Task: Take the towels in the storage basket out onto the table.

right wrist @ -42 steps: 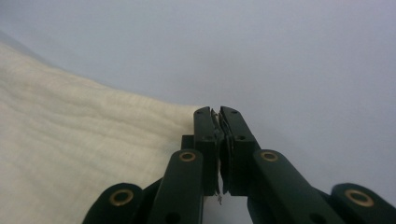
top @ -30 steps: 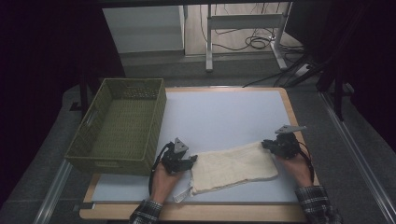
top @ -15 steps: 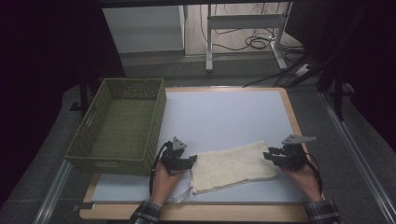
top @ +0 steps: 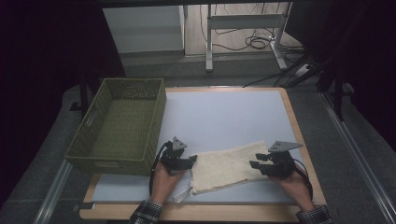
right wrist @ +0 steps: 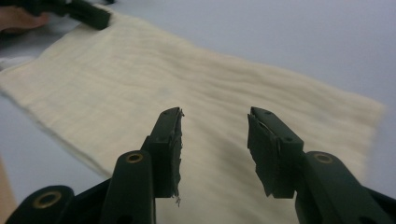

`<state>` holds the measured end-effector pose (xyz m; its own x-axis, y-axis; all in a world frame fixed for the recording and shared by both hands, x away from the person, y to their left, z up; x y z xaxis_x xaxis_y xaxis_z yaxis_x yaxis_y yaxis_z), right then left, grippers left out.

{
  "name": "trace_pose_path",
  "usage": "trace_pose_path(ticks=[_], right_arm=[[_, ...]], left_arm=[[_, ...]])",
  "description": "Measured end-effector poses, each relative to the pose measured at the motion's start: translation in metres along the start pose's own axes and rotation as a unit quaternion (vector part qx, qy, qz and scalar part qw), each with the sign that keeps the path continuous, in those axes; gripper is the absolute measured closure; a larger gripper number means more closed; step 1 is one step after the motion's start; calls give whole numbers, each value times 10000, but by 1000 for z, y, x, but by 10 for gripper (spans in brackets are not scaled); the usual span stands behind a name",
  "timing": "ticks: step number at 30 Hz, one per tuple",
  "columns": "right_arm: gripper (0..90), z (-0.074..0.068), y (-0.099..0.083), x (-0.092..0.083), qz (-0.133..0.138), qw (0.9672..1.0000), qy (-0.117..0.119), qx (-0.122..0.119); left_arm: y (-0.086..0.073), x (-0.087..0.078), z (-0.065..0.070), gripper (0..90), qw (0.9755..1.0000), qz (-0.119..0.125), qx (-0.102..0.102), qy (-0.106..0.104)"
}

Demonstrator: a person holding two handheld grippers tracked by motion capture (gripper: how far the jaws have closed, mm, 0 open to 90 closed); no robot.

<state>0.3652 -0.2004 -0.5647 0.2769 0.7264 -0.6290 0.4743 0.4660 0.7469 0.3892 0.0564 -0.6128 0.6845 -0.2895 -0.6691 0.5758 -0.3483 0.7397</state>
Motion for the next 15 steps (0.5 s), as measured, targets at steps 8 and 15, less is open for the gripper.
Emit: trace_pose_path(ticks=[8,15], right_arm=[[619,-47,9,33,-190,9972,614,-378],[649,-91,13,66,-402,9902,1172,-646]], left_arm=[[0,0,0,340,10000,1,-1,-3],[0,0,0,340,10000,-4,-4,-9]])
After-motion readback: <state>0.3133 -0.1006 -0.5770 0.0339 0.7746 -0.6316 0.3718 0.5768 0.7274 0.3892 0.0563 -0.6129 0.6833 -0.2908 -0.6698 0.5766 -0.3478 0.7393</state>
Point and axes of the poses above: each handheld gripper's, and its own axes: x roughly forward along the jaws, y roughly out of its top, z roughly to its right, the point moved 10 cm from there along x, roughly forward along the jaws, and after that the axes turned 12 degrees about y, right-handed, at the moved point
